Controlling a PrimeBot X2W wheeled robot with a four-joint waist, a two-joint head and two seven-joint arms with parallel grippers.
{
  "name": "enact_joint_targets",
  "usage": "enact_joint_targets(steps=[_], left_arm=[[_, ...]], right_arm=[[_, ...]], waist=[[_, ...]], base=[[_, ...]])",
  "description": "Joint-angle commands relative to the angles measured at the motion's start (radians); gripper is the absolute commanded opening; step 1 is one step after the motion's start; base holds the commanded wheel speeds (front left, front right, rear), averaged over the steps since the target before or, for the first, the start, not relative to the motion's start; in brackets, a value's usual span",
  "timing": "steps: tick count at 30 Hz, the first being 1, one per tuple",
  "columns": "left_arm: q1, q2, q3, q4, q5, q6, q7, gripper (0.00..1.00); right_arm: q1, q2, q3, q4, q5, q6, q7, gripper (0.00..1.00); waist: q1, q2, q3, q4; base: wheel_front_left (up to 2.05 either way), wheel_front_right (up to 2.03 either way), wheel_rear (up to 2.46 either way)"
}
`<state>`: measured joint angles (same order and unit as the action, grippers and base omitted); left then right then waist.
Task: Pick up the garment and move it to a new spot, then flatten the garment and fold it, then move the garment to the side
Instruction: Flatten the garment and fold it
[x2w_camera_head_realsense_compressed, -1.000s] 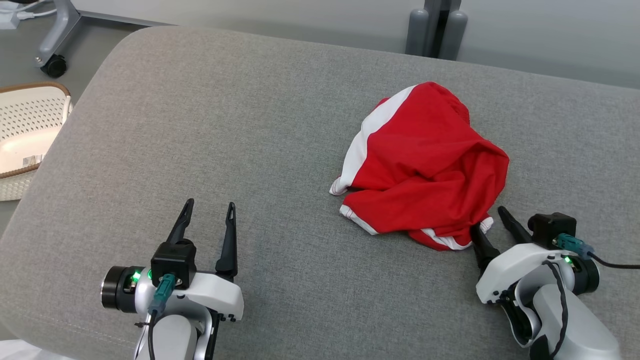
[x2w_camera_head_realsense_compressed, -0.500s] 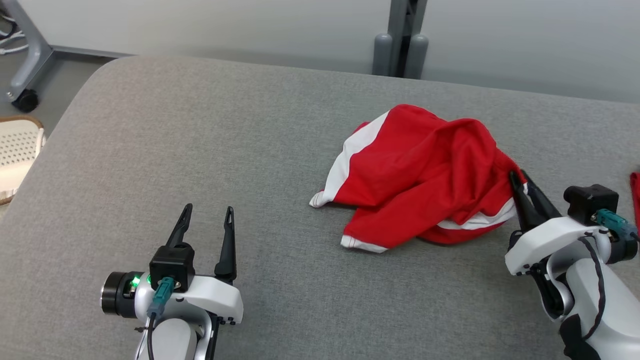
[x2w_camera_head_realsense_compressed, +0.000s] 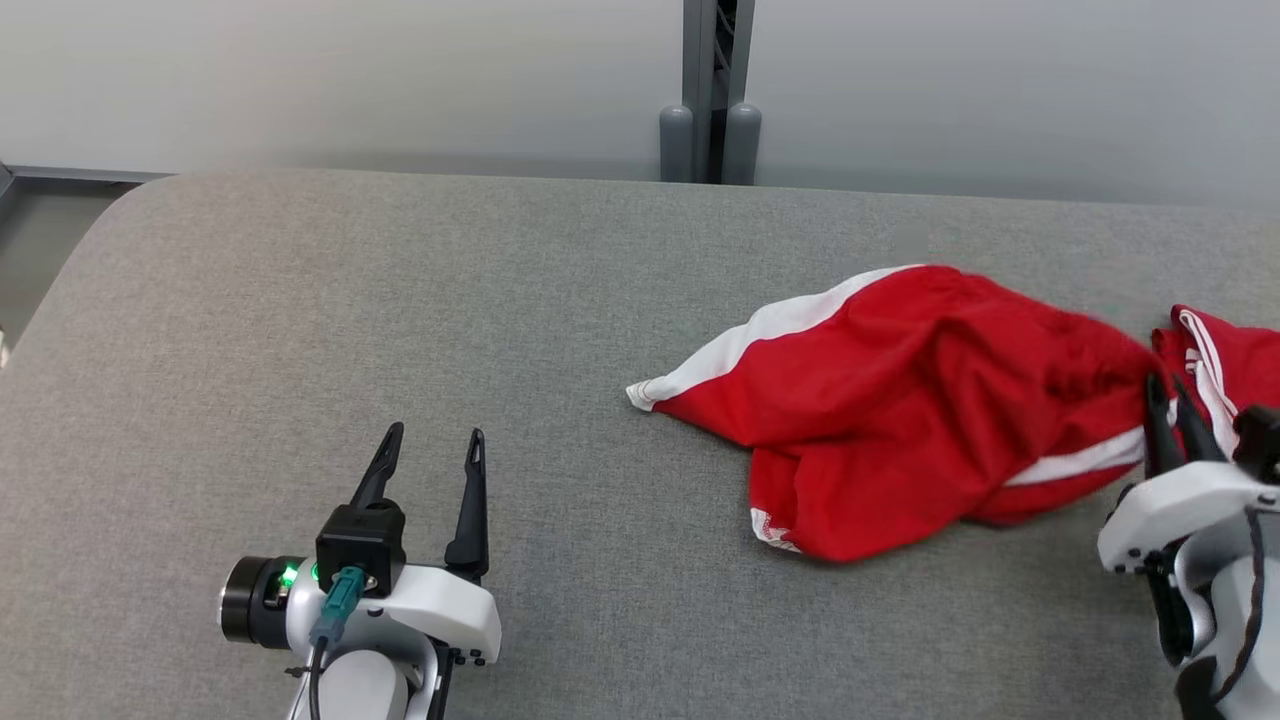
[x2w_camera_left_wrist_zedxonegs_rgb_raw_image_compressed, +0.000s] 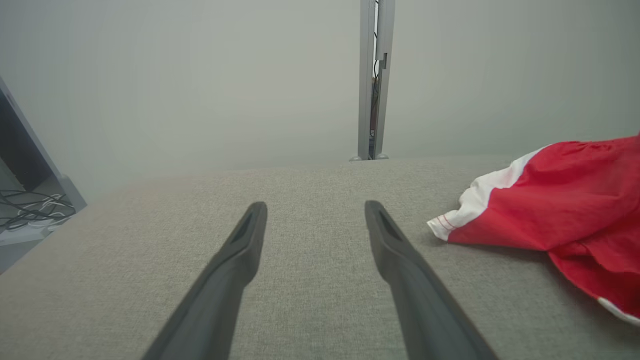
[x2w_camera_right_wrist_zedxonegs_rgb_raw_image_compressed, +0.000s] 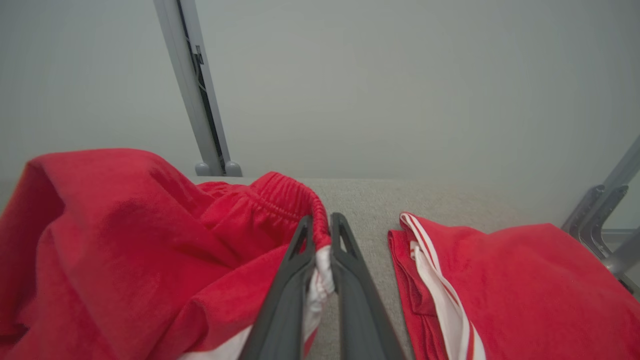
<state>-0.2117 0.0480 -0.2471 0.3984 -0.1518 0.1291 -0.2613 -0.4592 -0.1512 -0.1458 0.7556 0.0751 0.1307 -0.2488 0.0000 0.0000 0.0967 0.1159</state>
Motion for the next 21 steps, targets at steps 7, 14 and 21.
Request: enact_joint_targets(steps=[7,14,21], left_arm=[[0.002,0.005,0.003,0.008,0.000,0.003,-0.003,1.00],[-0.009,0.004,0.023,0.000,-0.050,-0.017,-0.003,1.00],[-0.042,0.005,0.033,0.009,-0.059,-0.034,-0.003,1.00]], right_arm=[[-0.013,0.042,-0.091,0.096,-0.076,0.000,0.003,1.00],[-0.031,0.078,-0.012,-0.050,-0.072,0.000,-0.018,1.00],[0.085,0.083,0.163,-0.328,-0.015,0.000,-0.017,1.00]], waist=[[0.0000,0.0000,-0.004,-0.027],[0.0000,0.0000,-0.011,-0.087],[0.0000,0.0000,0.001,-0.167]], base=[[0.00,0.00,0.00],[0.00,0.00,0.00],[0.00,0.00,0.00]])
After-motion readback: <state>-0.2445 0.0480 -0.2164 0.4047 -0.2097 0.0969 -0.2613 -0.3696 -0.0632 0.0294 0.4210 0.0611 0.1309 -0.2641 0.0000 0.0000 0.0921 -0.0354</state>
